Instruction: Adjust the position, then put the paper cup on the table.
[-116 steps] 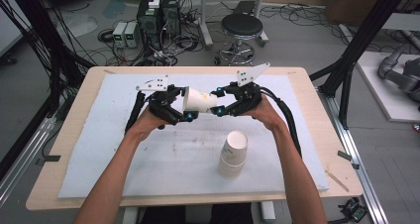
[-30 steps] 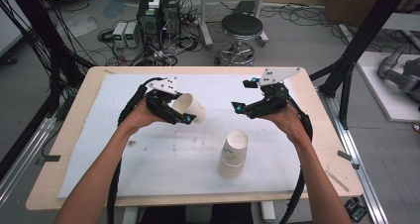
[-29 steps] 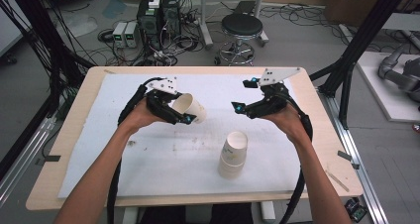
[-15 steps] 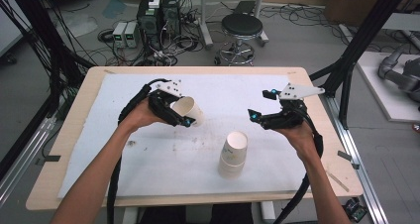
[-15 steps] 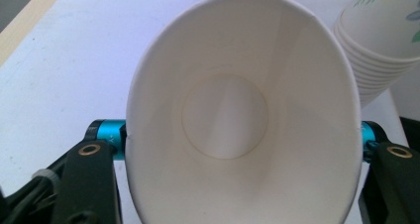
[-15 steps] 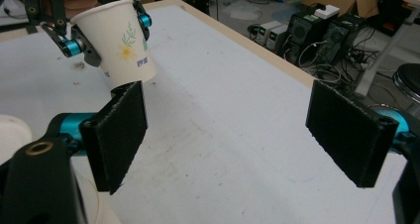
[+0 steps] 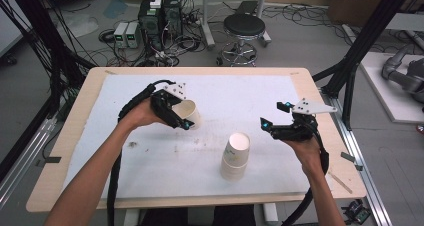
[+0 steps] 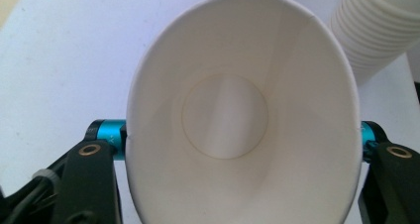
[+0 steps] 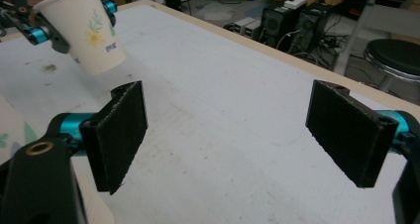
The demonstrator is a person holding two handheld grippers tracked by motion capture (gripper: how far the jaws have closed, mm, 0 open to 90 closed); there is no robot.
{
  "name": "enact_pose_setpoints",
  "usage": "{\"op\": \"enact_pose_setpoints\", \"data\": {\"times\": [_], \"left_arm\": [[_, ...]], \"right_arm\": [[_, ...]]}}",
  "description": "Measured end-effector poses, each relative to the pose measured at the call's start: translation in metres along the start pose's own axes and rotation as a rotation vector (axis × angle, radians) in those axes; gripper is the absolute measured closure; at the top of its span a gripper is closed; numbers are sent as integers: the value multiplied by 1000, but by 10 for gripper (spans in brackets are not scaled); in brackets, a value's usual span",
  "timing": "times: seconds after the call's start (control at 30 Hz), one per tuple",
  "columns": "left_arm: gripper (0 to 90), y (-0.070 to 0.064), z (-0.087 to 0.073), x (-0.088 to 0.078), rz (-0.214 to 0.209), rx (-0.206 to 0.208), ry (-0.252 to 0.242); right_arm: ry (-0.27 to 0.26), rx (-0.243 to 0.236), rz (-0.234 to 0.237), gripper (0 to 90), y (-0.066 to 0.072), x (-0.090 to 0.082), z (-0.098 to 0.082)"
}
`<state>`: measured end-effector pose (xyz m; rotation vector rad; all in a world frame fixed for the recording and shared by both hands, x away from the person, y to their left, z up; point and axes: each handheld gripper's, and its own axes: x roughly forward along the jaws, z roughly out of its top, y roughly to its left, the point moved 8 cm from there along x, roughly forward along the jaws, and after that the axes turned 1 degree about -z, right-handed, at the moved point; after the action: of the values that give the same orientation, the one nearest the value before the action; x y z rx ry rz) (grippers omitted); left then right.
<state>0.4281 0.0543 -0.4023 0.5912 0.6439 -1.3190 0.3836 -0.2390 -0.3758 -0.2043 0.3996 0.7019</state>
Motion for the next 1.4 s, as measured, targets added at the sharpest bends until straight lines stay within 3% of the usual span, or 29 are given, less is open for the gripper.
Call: {"op": "enact_pose_setpoints", "data": {"times": [0.17, 0.43, 0.67, 1.0, 1.4], "left_arm": [[331, 0, -6, 4, -3, 6, 50], [331, -1, -10, 2, -1, -3, 68], [331, -1, -13, 1, 1, 0, 95], [331, -3, -12, 6, -4, 12, 111], [332, -2, -13, 9, -14, 8, 123]], "right_arm": [[-5, 29, -32, 164, 2, 5, -19], [-17, 56, -54, 164, 6, 12, -45], [-8, 96, -82, 164, 11, 21, -79], [13, 112, -99, 164, 13, 26, -96], [14, 126, -100, 164, 7, 24, -102]]}}
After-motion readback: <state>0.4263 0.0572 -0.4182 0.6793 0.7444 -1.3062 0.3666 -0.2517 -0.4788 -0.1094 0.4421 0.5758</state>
